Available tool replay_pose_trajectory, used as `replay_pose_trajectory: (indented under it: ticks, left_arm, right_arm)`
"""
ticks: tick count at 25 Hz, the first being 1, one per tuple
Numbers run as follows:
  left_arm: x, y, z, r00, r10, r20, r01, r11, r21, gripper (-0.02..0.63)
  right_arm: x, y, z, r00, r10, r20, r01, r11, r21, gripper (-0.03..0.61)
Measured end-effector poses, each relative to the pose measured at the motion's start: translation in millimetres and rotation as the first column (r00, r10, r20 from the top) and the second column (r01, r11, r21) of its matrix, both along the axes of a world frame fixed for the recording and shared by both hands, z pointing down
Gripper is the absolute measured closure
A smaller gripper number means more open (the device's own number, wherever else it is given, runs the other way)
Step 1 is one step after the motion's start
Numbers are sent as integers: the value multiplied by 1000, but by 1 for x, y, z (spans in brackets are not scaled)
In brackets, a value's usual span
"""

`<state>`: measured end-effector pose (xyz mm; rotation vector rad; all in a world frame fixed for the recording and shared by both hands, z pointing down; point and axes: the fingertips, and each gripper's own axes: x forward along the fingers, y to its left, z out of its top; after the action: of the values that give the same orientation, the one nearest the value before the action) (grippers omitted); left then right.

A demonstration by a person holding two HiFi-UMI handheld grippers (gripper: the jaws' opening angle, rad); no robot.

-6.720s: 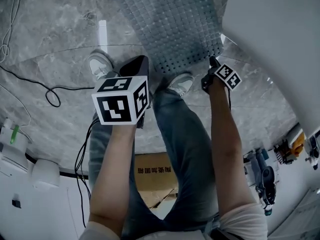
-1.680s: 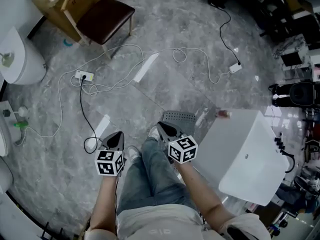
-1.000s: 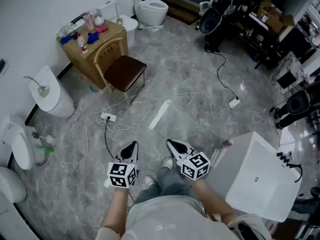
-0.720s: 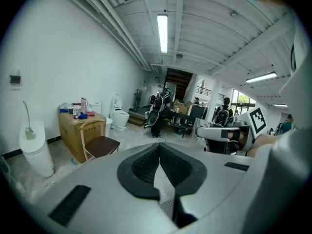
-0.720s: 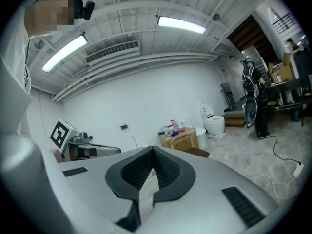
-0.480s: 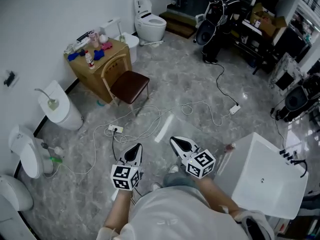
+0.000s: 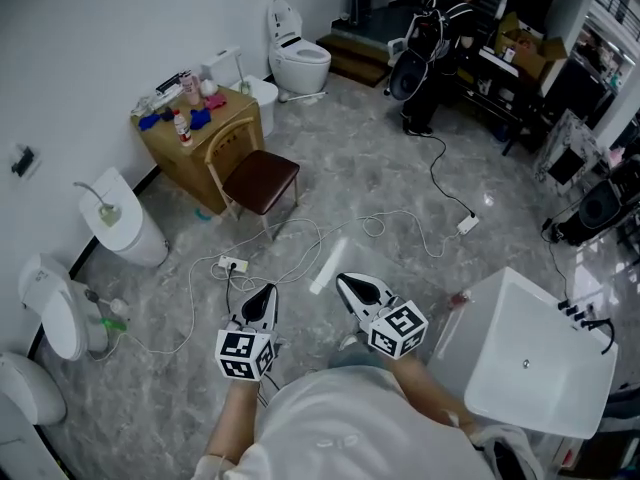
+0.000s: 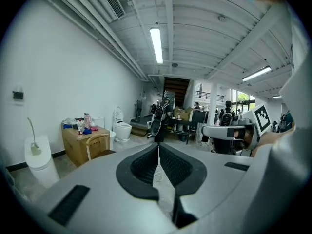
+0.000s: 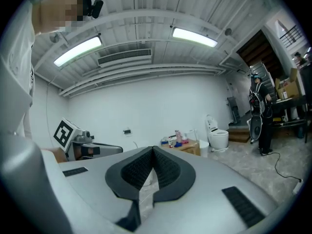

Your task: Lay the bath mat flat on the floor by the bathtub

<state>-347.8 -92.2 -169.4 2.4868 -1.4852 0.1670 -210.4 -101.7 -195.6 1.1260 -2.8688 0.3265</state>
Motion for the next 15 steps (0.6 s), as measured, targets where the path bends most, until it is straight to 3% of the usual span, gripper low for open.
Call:
replay_pose_trajectory:
  ticks: [15]
  left_arm:
    - [-1, 9, -4, 1000, -4, -26, 4, 1000, 5, 597]
  right_arm:
    - [-10, 7, 2, 1000, -8, -27, 9, 1000, 2, 554]
